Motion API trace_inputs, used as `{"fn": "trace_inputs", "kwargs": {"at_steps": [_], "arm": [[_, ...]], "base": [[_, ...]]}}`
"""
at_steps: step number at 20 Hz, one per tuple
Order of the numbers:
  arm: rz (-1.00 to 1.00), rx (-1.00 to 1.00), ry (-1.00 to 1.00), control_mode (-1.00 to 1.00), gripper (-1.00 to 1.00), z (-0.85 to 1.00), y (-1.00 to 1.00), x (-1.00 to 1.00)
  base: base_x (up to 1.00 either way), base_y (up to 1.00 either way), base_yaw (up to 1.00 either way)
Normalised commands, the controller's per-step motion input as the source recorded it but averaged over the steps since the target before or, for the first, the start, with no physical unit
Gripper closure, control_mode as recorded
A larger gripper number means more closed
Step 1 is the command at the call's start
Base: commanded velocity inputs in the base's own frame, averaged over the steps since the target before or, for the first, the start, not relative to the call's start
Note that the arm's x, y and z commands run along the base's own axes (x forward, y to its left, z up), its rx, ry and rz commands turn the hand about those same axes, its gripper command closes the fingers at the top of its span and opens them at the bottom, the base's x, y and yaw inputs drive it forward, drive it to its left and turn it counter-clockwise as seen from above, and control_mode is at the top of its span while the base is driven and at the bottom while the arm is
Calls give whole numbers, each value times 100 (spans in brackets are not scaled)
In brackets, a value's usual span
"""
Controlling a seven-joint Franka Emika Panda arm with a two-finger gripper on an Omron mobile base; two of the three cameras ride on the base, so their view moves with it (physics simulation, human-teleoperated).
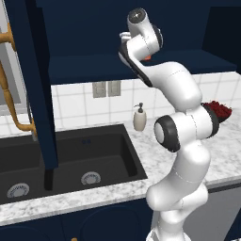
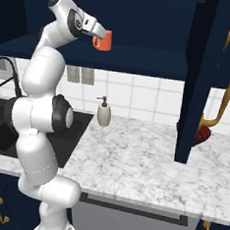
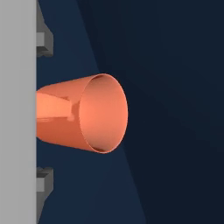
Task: Gather all objects into one cabinet and sort the glasses and bowls to opposite sides.
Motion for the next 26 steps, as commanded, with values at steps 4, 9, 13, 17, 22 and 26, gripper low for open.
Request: {"fn": "trace_inputs", "kwargs": {"at_steps": [4,9,13,17,22,26], "arm": [[0,-5,0,-100,100,-27,0,0],[0,-5,0,-100,100,-19,4,1],[0,0,0,-100,100,0,0,2],[0,0,0,-100,100,0,-1,0],[0,0,0,-100,100,0,-5,0],[0,0,0,-100,100,0,0,0]], "base": [[0,0,0],[0,0,0],[0,0,0],[0,0,0],[0,0,0],[0,0,0]]}}
